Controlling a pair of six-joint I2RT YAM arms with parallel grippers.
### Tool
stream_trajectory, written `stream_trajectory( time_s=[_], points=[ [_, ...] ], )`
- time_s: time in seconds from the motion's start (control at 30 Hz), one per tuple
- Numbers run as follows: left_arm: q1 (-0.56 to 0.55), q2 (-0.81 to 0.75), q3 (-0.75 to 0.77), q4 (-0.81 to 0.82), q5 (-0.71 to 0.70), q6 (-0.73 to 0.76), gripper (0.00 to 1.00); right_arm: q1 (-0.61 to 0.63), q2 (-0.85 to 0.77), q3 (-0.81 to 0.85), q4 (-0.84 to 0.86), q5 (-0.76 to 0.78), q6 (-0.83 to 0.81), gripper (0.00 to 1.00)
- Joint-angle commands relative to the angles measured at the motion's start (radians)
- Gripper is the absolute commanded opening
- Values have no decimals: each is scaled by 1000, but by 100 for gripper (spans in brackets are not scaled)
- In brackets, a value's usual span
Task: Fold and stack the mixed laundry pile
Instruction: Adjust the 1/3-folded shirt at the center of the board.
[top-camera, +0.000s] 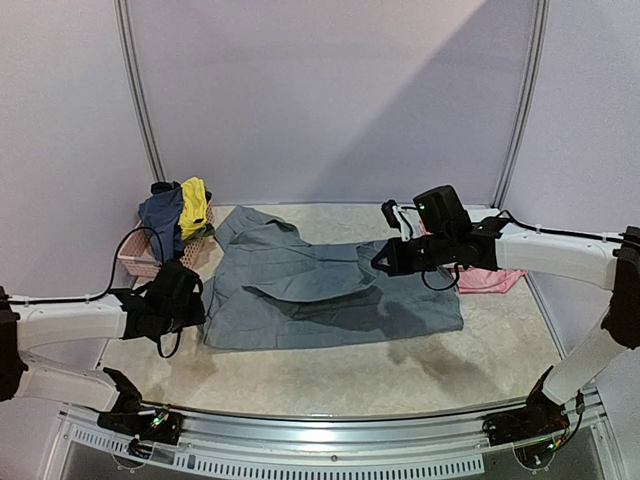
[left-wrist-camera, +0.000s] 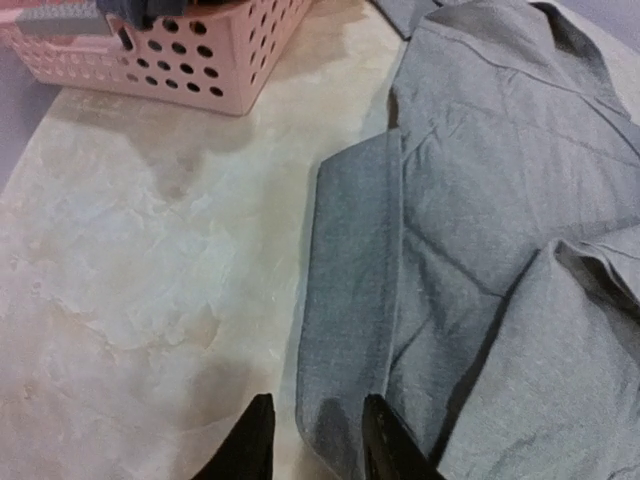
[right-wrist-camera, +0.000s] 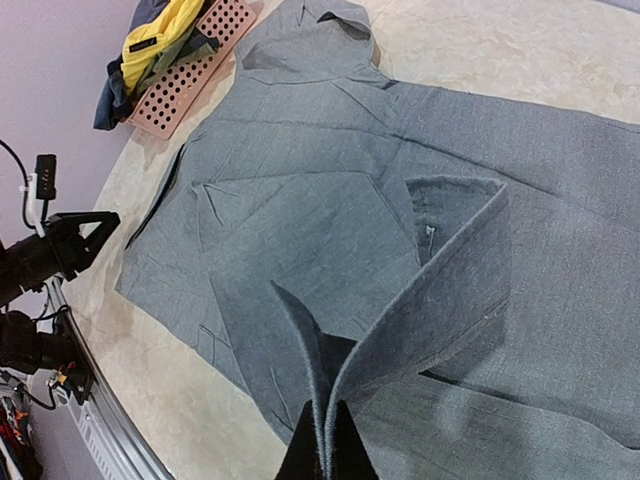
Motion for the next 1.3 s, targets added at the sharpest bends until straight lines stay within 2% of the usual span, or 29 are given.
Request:
stream_trajectory(
  time_s=[0.0,0.07,0.2,0.27,0.5,0.63,0.87,1.1,1.27],
  points=[
    [-40,-123,70,-137,-68,37,35,-4,-37,12,-40,27,-29,0],
    [-49,-166,105,-193,-38,62,34,-3,-36,5,-39,36,-38,0],
    [-80,-167,140,-147,177,149,30,-3,-28,-26,-26,46,-49,0],
    [-112,-120,155,-114,256,163,29,-4,-30,-44,-15,57,-47,0],
    [-195,139,192,61,348,164,23,-4,-47,-95,-13,104,-45,0],
    [-198,244,192,162,353,153,21,-4,-69,-142,-7,154,-43,0],
    [-168,367,185,265,240,117,17,-3,-87,-187,5,201,-41,0],
    [-72,358,54,353,195,17,16,-4,-121,-183,-13,320,-60,0],
    [-45,354,3,387,194,4,16,-4,-184,-225,-14,461,-58,0]
  ],
)
